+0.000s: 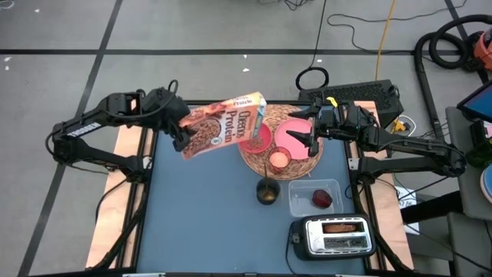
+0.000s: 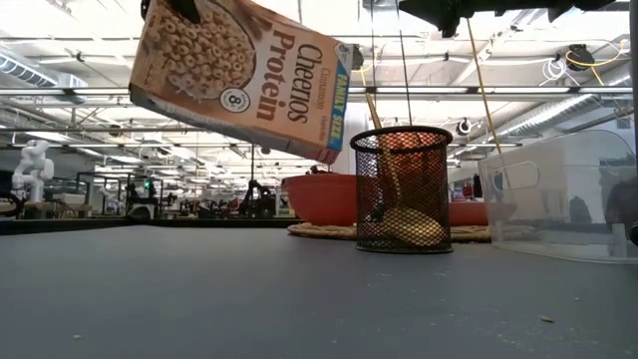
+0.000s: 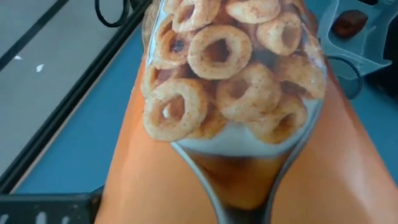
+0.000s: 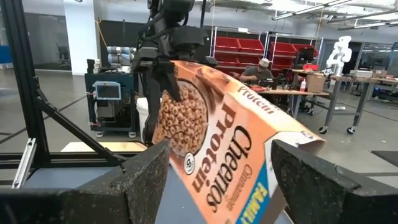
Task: Arrange a breakfast setting
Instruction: Pour the cereal from the cereal box into the red bowl
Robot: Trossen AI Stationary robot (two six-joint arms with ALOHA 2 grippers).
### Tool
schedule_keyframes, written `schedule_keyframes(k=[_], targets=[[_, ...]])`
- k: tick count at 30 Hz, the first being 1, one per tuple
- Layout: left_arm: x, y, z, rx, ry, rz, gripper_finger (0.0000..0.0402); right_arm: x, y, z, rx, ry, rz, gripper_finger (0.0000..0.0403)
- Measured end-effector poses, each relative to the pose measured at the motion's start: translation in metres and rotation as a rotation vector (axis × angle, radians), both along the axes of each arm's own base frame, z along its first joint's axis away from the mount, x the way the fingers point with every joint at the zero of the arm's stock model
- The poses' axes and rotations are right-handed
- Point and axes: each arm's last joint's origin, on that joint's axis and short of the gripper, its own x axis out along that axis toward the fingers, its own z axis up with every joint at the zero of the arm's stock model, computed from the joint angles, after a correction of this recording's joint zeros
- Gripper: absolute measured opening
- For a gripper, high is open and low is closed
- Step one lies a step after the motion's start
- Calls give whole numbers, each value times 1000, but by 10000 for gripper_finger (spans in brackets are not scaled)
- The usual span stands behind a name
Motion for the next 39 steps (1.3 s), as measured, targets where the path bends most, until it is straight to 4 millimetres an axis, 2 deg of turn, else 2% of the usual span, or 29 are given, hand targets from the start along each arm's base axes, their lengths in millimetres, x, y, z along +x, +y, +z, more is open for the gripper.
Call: schedule_keyframes(k=[12,17,23,39], targets=[[1,-1,0,-2,4,-21,207,0,0,0,0,0,0,274],[9,2,-10,-26,77,-8,207,0,0,0,0,0,0,274],[14,3,-7,-5,33,-21,207,0,0,0,0,0,0,274],[9,2,-8,-22,59,-10,207,0,0,0,0,0,0,274]])
